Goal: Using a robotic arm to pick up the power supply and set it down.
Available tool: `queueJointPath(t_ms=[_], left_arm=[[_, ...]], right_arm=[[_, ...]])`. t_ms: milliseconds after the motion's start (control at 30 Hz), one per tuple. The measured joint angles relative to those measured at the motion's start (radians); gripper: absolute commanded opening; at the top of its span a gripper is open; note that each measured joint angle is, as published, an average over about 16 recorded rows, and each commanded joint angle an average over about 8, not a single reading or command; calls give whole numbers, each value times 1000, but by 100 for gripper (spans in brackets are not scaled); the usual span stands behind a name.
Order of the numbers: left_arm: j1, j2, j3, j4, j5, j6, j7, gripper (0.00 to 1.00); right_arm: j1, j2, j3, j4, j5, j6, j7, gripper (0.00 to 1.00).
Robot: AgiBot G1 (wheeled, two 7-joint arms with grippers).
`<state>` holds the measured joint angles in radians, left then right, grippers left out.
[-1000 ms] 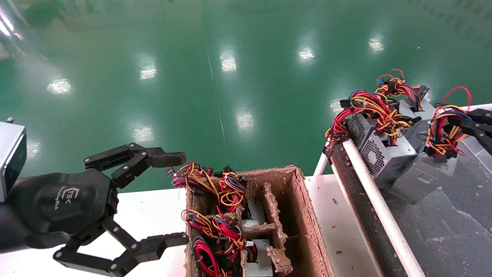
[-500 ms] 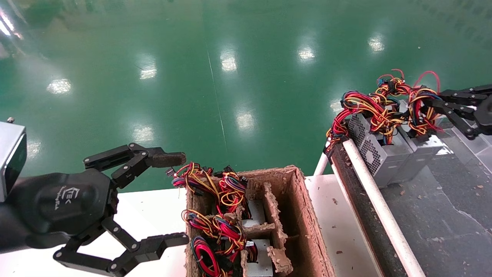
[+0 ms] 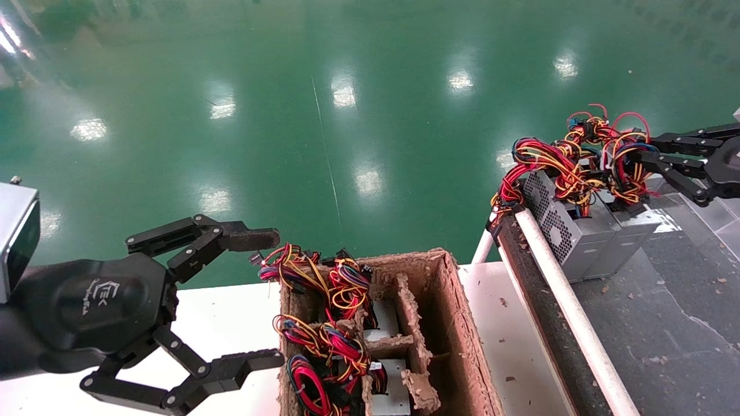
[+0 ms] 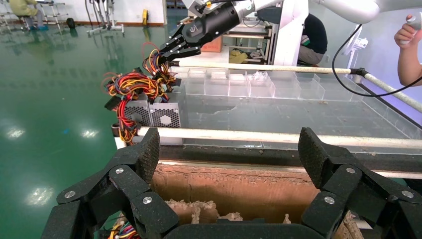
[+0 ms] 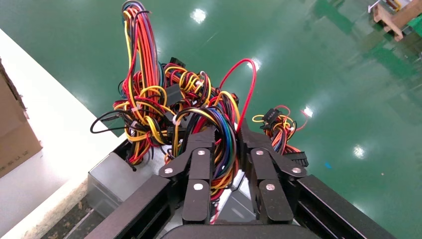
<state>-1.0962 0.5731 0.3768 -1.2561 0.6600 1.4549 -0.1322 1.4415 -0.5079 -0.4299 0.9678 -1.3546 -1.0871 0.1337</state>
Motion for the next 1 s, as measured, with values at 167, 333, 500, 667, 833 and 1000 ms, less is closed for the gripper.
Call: queueJointPath(t_ms=[167,333,500,667,833,1000], left_arm=[[0,0,0,0,0,0,0,100],[0,0,0,0,0,0,0,100],[0,0,0,0,0,0,0,100],[0,0,0,0,0,0,0,100],[0,0,0,0,0,0,0,100],[0,0,0,0,0,0,0,100]], right_arm=[[22,1,-12,-14,-18,-26,9,100],[40,7,-23,-17,-36,-49,26,100],[54,18,-30,-10,-49,-67,45,100],[58,33,-18,8,-34,-67,53,100],[44,50,13,35,6,-40,34,100],[18,61,47,62,59,-14,7,100]])
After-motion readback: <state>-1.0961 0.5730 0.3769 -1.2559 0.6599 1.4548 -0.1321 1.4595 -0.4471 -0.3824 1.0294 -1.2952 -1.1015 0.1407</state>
